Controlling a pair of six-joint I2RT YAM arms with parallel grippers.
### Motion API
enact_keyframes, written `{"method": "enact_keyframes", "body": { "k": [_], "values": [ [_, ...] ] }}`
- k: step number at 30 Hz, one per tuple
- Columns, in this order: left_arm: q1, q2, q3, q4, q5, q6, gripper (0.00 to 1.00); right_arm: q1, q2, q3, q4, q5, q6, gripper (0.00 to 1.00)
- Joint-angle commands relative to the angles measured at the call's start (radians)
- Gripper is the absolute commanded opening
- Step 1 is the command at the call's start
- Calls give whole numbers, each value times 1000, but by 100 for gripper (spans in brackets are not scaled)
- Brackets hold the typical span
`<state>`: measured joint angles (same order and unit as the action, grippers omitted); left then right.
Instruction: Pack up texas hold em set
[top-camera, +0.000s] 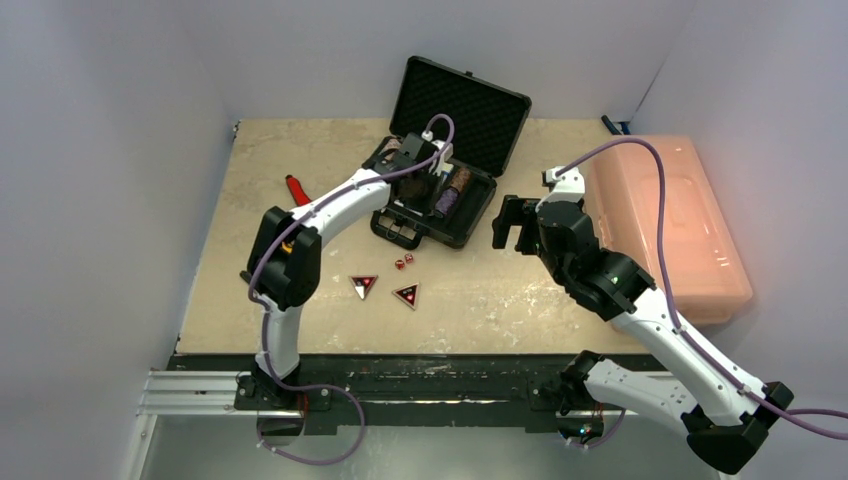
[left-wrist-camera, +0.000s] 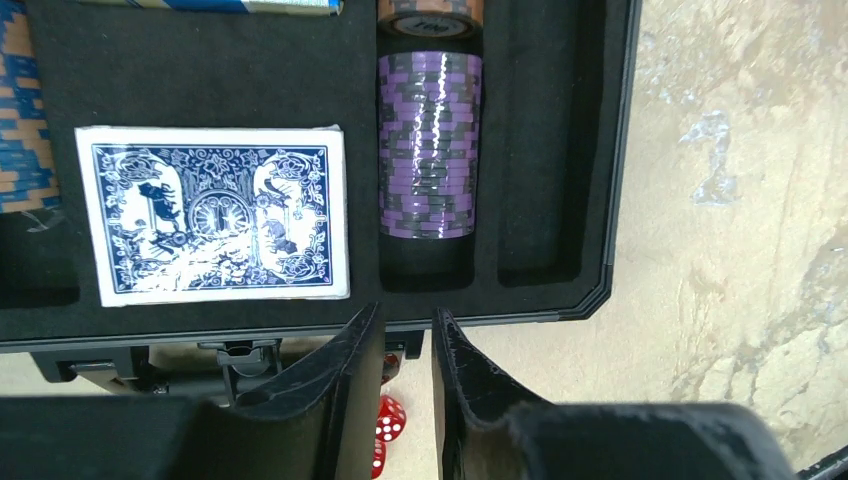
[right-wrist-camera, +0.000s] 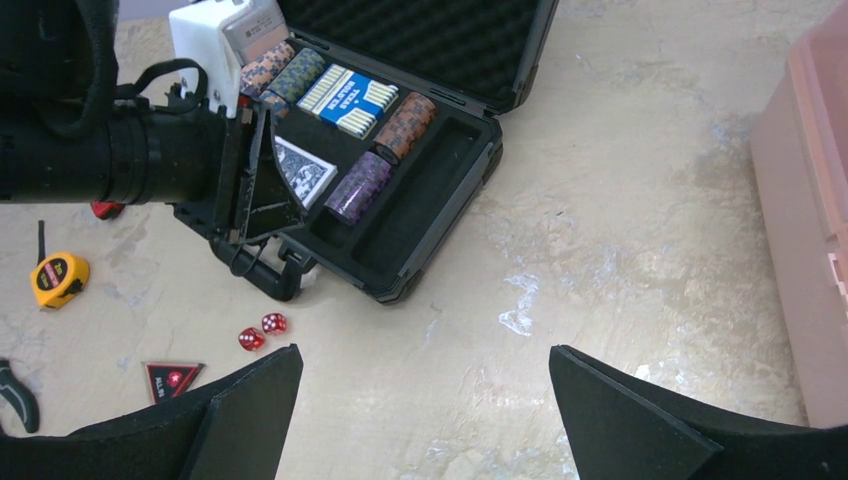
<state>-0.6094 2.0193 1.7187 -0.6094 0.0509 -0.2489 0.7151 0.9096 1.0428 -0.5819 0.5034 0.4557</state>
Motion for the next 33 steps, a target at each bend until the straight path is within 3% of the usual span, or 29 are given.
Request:
{"method": "enact_keyframes", "body": {
  "k": [1,17,33],
  "values": [
    [5,-35,-37,63,-2,-26,22,2,-5,1,12,-6,14,99],
    [4,69,7,100,36,-52,14,2,-19,8,-11,7,12,99],
    [4,151,112,85,56,-53,13,3,-8,4,-12,23,4,99]
  ]
}}
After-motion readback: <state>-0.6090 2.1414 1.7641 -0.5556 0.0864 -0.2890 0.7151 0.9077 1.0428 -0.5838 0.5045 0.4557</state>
